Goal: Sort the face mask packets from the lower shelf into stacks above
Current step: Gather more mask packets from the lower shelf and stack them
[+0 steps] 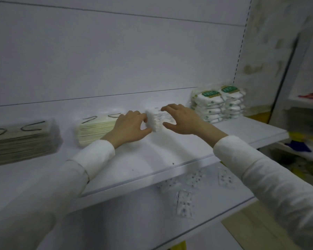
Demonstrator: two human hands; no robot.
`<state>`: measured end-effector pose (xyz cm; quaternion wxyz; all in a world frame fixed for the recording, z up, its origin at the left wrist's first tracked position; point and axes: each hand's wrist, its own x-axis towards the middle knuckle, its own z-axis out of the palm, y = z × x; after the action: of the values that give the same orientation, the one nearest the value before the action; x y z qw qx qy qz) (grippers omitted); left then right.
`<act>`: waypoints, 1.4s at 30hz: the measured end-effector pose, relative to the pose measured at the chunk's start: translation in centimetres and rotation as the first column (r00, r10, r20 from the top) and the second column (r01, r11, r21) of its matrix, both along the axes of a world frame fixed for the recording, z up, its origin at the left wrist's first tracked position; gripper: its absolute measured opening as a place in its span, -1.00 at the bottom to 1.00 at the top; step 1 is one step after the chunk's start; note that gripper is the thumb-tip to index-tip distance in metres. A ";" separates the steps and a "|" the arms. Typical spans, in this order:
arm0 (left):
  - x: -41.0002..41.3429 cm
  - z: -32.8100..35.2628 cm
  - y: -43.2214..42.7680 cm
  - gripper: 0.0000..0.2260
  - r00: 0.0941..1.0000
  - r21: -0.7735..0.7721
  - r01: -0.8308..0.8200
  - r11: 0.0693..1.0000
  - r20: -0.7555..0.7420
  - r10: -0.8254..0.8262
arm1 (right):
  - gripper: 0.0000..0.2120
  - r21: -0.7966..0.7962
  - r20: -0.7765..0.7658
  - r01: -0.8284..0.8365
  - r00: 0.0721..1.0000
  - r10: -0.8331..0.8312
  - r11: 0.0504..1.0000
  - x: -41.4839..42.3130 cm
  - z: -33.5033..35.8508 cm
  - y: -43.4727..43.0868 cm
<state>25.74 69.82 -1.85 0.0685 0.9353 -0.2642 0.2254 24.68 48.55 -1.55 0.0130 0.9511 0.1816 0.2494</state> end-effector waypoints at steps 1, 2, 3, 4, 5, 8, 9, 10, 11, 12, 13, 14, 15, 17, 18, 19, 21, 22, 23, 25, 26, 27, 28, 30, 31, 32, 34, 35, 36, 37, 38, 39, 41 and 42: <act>-0.5 0.0 -1.1 -0.66 1.000 -0.014 0.007 1.000 0.001 -0.007 | -0.50 0.008 0.005 0.005 1.000 -0.005 1.000 -0.7 0.0 -1.1; -1.0 -0.1 -2.4 -0.66 1.000 -0.035 0.011 0.999 0.000 -0.011 | -0.50 0.007 0.009 0.008 1.000 -0.008 1.000 -1.4 0.0 -2.3; -1.6 -0.2 -3.6 -0.67 1.000 -0.061 0.013 0.998 -0.001 -0.013 | -0.50 0.000 0.014 0.007 1.000 -0.007 1.000 -2.0 -0.2 -3.5; -2.2 -0.4 -4.9 -0.68 1.000 -0.087 0.013 0.996 -0.002 -0.013 | -0.50 -0.008 0.013 0.002 1.000 -0.002 1.000 -2.5 -0.4 -4.6; -2.9 -0.7 -6.2 -0.68 1.000 -0.117 0.014 0.993 -0.008 -0.015 | -0.50 -0.013 0.010 -0.007 1.000 0.007 1.000 -3.0 -0.6 -5.8; -5.4 -2.4 -10.3 -0.70 0.998 -0.207 0.029 0.978 -0.053 -0.040 | -0.49 -0.018 0.012 -0.058 0.998 0.058 0.998 -4.6 -1.7 -9.4; -6.3 -3.1 -11.6 -0.72 0.996 -0.232 0.039 0.972 -0.071 -0.057 | -0.50 -0.016 0.023 -0.077 0.997 0.078 0.997 -5.2 -2.2 -10.5; -7.2 -4.0 -12.8 -0.74 0.993 -0.256 0.054 0.965 -0.090 -0.080 | -0.51 -0.010 0.036 -0.099 0.994 0.099 0.995 -5.8 -2.8 -11.7; -8.0 -4.9 -13.8 -0.77 0.988 -0.285 0.076 0.956 -0.110 -0.111 | -0.53 0.002 0.055 -0.129 0.990 0.129 0.992 -6.5 -3.7 -13.0; -8.8 -5.9 -14.9 -0.79 0.980 -0.313 0.102 0.944 -0.133 -0.150 | -0.56 0.021 0.076 -0.165 0.984 0.163 0.986 -7.2 -4.6 -14.2; -9.6 -6.9 -15.8 -0.81 0.970 -0.334 0.129 0.934 -0.155 -0.189 | -0.61 0.042 0.097 -0.202 0.976 0.197 0.979 -7.8 -5.7 -15.5; -10.2 -8.0 -16.6 -0.82 0.959 -0.334 0.150 0.931 -0.179 -0.219 | -0.66 0.058 0.110 -0.234 0.968 0.227 0.970 -8.5 -6.8 -16.6; -10.7 -9.1 -17.4 -0.82 0.950 -0.311 0.164 0.936 -0.207 -0.235 | -0.70 0.062 0.116 -0.269 0.958 0.261 0.961 -9.1 -7.9 -17.7; -11.4 -12.0 -18.6 -0.80 0.929 -0.233 0.152 0.960 -0.299 -0.220 | -0.75 0.044 0.090 -0.330 0.942 0.325 0.943 -10.0 -10.6 -19.6; -11.4 -13.6 -18.9 -0.78 0.919 -0.202 0.134 0.970 -0.342 -0.198 | -0.76 0.035 0.068 -0.351 0.935 0.348 0.936 -10.3 -12.0 -20.3; -11.4 -15.2 -19.0 -0.77 0.909 -0.183 0.111 0.977 -0.379 -0.175 | -0.78 0.030 0.041 -0.365 0.931 0.364 0.930 -10.4 -13.6 -20.9; -11.2 -18.5 -18.7 -0.76 0.878 -0.173 0.023 0.985 -0.467 -0.102 | -0.78 0.046 -0.025 -0.358 0.933 0.359 0.933 -10.3 -17.0 -21.8; -10.9 -20.1 -18.3 -0.75 0.853 -0.176 -0.040 0.984 -0.519 -0.058 | -0.76 0.068 -0.060 -0.339 0.938 0.343 0.938 -10.0 -18.8 -22.2; -10.6 -21.7 -17.9 -0.76 0.822 -0.184 -0.103 0.978 -0.569 -0.021 | -0.75 0.100 -0.096 -0.314 0.942 0.323 0.944 -9.6 -20.6 -22.4; -9.9 -25.0 -16.8 -0.79 0.764 -0.204 -0.207 0.957 -0.645 0.028 | -0.72 0.180 -0.181 -0.244 0.944 0.276 0.953 -8.6 -24.3 -22.6; -9.5 -26.8 -16.2 -0.81 0.741 -0.212 -0.247 0.946 -0.670 0.044 | -0.70 0.219 -0.226 -0.199 0.942 0.248 0.955 -8.0 -26.2 -22.6; -9.1 -28.4 -15.7 -0.83 0.719 -0.214 -0.280 0.936 -0.693 0.056 | -0.69 0.251 -0.274 -0.149 0.937 0.218 0.956 -7.3 -28.2 -22.5; -8.8 -30.1 -15.2 -0.84 0.691 -0.209 -0.309 0.928 -0.719 0.068 | -0.69 0.273 -0.329 -0.090 0.927 0.181 0.958 -6.7 -30.1 -22.3; -7.9 -33.3 -14.4 -0.85 0.646 -0.197 -0.356 0.914 -0.759 0.087 | -0.74 0.271 -0.445 0.028 0.890 0.099 0.962 -5.2 -33.7 -21.8; -7.4 -34.7 -14.1 -0.84 0.629 -0.193 -0.372 0.908 -0.772 0.094 | -0.78 0.256 -0.497 0.072 0.865 0.068 0.964 -4.3 -35.3 -21.5; -6.9 -36.0 -13.9 -0.85 0.617 -0.192 -0.386 0.902 -0.781 0.098 | -0.79 0.243 -0.545 0.106 0.837 0.045 0.964 -3.3 -36.8 -21.1; -5.9 -38.1 -13.7 -0.85 0.601 -0.194 -0.403 0.894 -0.793 0.100 | -0.75 0.201 -0.625 0.142 0.781 0.015 0.969 -0.9 -39.4 -20.5; -5.3 -39.0 -13.6 -0.85 0.595 -0.194 -0.412 0.890 -0.798 0.101 | -0.73 0.175 -0.654 0.148 0.756 0.003 0.973 0.4 -40.6 -20.3; -4.8 -39.9 -13.7 -0.84 0.589 -0.196 -0.422 0.885 -0.802 0.103 | -0.72 0.156 -0.674 0.154 0.739 -0.009 0.976 1.7 -41.6 -20.0; -4.4 -40.6 -13.8 -0.84 0.586 -0.201 -0.434 0.878 -0.803 0.106 | -0.71 0.146 -0.689 0.166 0.724 -0.020 0.975 3.0 -42.5 -19.8; -4.0 -41.2 -14.0 -0.84 0.584 -0.208 -0.450 0.869 -0.804 0.110 | -0.71 0.143 -0.699 0.182 0.715 -0.031 0.973 4.2 -43.3 -19.6; -3.6 -41.8 -14.3 -0.85 0.584 -0.220 -0.469 0.855 -0.804 0.113 | -0.71 0.141 -0.705 0.198 0.708 -0.042 0.970 5.4 -44.1 -19.3; -3.1 -42.9 -15.0 -0.86 0.577 -0.255 -0.519 0.816 -0.809 0.114 | -0.71 0.133 -0.719 0.220 0.693 -0.059 0.966 7.6 -45.4 -18.9; -2.9 -43.4 -15.5 -0.85 0.580 -0.278 -0.544 0.792 -0.806 0.116 | -0.70 0.136 -0.726 0.223 0.685 -0.056 0.965 8.8 -46.0 -18.7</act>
<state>22.87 54.32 -45.22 0.3654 0.9227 0.0431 -0.1151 33.44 29.84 -47.52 -0.1419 0.9794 0.0712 -0.1246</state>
